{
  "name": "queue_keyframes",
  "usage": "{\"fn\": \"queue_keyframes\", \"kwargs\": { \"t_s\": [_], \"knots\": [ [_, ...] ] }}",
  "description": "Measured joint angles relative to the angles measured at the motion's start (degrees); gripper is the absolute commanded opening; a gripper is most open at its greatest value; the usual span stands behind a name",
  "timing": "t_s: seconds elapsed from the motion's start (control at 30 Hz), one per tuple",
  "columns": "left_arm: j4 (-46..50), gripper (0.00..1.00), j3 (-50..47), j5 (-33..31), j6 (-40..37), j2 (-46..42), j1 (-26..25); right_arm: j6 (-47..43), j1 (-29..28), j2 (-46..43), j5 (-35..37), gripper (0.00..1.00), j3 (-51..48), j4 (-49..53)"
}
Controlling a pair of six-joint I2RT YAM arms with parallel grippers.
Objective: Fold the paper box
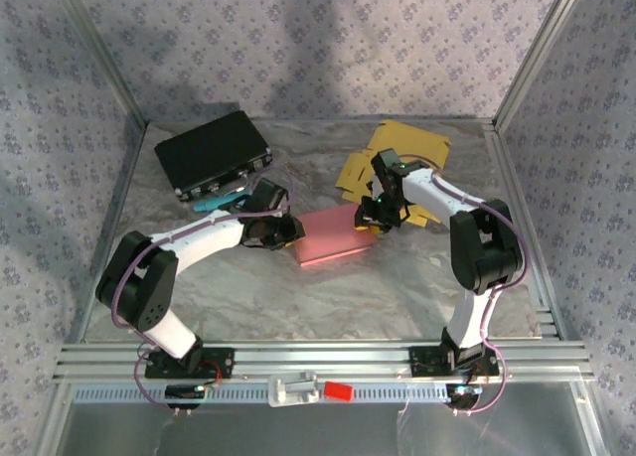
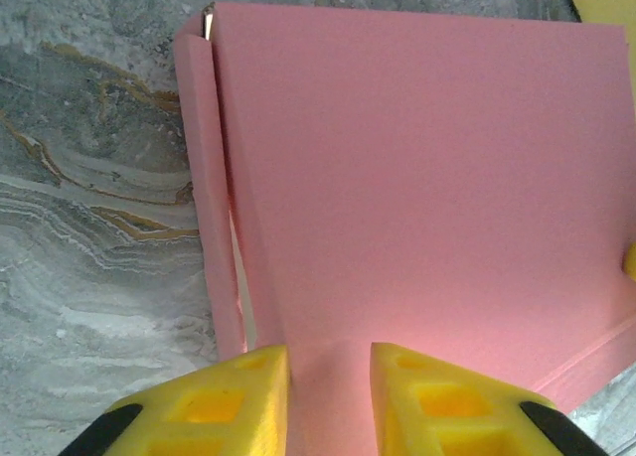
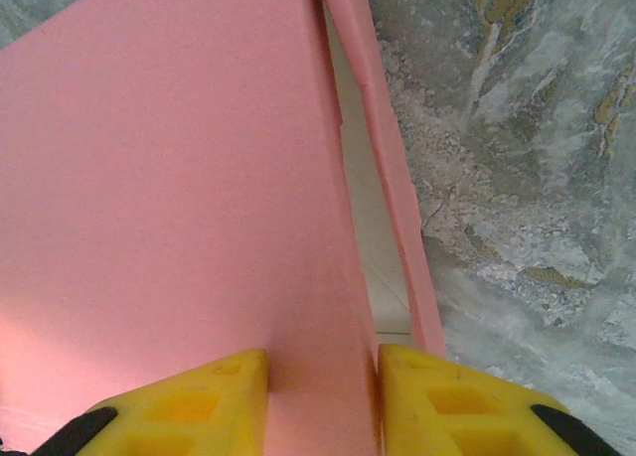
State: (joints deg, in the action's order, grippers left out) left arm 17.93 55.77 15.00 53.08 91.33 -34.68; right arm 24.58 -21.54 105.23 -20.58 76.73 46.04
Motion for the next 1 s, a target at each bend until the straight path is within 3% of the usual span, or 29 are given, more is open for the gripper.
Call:
{"fn": "queue_keyframes", "kwargs": {
  "t_s": [0.23,0.63,1.0],
  "knots": [
    [0.09,0.2,-0.11,-0.63,-0.11,1.55,0.0,0.0,-0.24,0.0,0.0,0.28,-0.09,0.0],
    [2.03,0.23,-0.11,-3.04,-3.08,1.81,0.0,-0.04,-1.51,1.2,0.94,0.27,-0.09,0.09],
    [3.54,0.26,-0.13,-4.11,-5.11,2.86,0.0,-1.38,-3.26,2.4,5.11,0.35,-0.09,1.38]
  ]
}}
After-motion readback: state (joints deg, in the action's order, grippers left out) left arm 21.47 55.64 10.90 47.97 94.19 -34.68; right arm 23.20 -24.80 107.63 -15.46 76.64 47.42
